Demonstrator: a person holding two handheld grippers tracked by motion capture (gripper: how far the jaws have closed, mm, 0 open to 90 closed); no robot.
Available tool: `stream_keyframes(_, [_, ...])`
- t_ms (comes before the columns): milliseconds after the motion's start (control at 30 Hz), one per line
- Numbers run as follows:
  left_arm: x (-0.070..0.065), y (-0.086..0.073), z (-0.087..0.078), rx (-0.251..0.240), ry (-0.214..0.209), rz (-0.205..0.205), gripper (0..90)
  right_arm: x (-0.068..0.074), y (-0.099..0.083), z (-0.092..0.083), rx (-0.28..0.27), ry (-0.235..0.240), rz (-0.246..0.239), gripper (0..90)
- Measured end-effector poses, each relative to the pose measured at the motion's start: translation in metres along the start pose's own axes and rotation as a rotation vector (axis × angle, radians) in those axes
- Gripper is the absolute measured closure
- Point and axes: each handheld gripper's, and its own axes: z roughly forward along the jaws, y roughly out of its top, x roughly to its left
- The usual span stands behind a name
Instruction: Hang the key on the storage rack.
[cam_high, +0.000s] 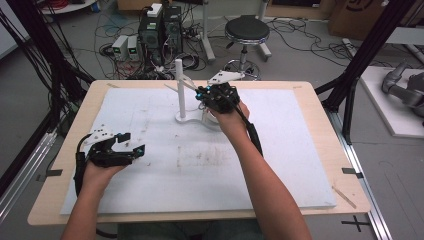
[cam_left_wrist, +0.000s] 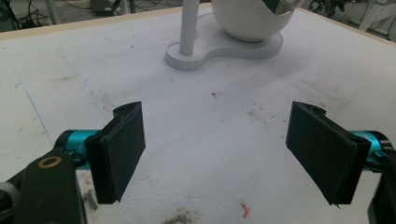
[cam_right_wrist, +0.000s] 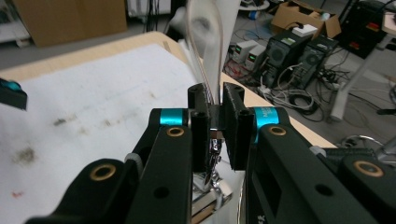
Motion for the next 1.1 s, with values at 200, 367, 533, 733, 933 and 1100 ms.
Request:
stream_keyframes(200, [0.001,0.000,0.000,0.001,0.003,-0.004,19.8,0.003,0.006,-0.002,-0.015,-0.011,-0.030,82.8])
stream_keyframes(367, [0.000,0.000,0.000,0.000,0.003,-0.002,19.8,0.007,0.011,0.001,-0.018,-0.003,-0.034,82.8])
stream_keyframes(533, [0.001,0.000,-0.001,0.000,0.004,-0.001,19.8,0.011,0.016,0.005,-0.018,0.000,-0.051,82.8])
stream_keyframes(733, [0.002,-0.001,-0.001,0.000,0.002,-0.005,19.8,0.015,0.018,0.012,-0.002,-0.007,-0.070,82.8])
stream_keyframes(933, [0.003,-0.002,-0.001,0.000,0.005,-0.011,19.7,0.015,0.014,0.024,0.047,-0.020,-0.078,82.8])
stream_keyframes(1100, [0.004,-0.003,-0.001,0.000,0.008,-0.014,19.8,0.016,0.010,0.032,0.073,-0.032,-0.090,82.8])
